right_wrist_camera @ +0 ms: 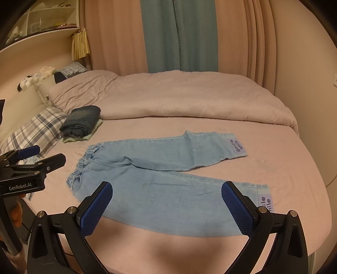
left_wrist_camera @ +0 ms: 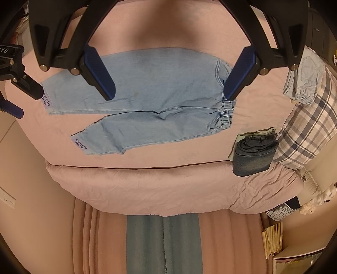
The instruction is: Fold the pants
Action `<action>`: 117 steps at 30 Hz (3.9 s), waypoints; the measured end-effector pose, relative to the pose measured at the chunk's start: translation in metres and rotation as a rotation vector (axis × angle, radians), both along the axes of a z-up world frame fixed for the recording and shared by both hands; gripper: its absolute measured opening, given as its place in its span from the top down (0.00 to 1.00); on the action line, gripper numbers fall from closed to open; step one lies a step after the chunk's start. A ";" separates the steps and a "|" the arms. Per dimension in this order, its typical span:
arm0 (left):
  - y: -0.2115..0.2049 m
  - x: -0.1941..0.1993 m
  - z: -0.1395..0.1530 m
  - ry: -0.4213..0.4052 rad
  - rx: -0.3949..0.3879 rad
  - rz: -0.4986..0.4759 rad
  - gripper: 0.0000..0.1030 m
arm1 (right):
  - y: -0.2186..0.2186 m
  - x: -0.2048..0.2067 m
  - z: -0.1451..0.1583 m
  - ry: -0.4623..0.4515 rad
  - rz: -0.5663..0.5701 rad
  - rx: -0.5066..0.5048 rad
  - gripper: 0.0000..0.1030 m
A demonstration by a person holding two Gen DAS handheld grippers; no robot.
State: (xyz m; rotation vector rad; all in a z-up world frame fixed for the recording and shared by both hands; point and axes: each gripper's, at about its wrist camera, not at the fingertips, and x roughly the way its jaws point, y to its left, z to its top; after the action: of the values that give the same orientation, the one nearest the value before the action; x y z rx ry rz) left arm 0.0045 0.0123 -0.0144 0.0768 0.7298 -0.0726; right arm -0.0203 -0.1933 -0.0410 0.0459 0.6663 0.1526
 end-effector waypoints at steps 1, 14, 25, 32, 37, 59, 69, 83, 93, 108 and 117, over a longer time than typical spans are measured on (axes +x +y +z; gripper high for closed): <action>0.000 0.000 0.000 0.001 0.000 0.000 0.00 | 0.000 0.000 0.000 -0.001 0.000 0.000 0.00; -0.005 0.001 -0.001 0.003 0.008 -0.004 0.00 | 0.000 0.000 0.000 0.001 0.000 0.001 0.00; -0.008 0.000 -0.002 0.006 0.010 -0.006 0.00 | 0.000 0.000 0.000 0.001 -0.001 0.002 0.00; -0.009 0.000 -0.002 0.009 0.007 -0.004 0.00 | 0.000 0.000 0.000 0.002 0.000 0.001 0.00; -0.008 0.000 -0.002 0.011 0.007 -0.006 0.00 | 0.000 0.000 0.000 0.002 -0.001 0.002 0.00; -0.007 0.000 -0.001 0.010 0.005 -0.011 0.00 | -0.001 0.000 -0.001 0.002 -0.003 0.000 0.00; 0.013 0.008 -0.021 0.061 -0.149 -0.037 0.00 | 0.004 -0.003 -0.011 -0.017 -0.004 -0.047 0.00; 0.198 0.012 -0.192 0.333 -0.746 0.386 0.01 | 0.119 -0.019 -0.153 -0.118 0.386 -0.443 0.01; 0.185 0.052 -0.218 0.288 -0.782 0.377 0.06 | 0.188 -0.017 -0.213 -0.212 0.591 -0.780 0.42; 0.197 0.037 -0.217 0.260 -0.736 0.373 0.88 | 0.191 -0.006 -0.196 -0.111 0.632 -0.647 0.96; 0.202 0.030 -0.191 0.286 -0.489 0.371 0.53 | 0.157 -0.008 -0.180 -0.029 0.656 -0.447 0.94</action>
State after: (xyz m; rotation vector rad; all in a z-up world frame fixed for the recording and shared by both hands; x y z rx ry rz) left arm 0.0343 0.2148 -0.2050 -0.5451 0.9822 0.0962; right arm -0.0286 -0.0365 -0.2213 -0.6095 0.6554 0.6287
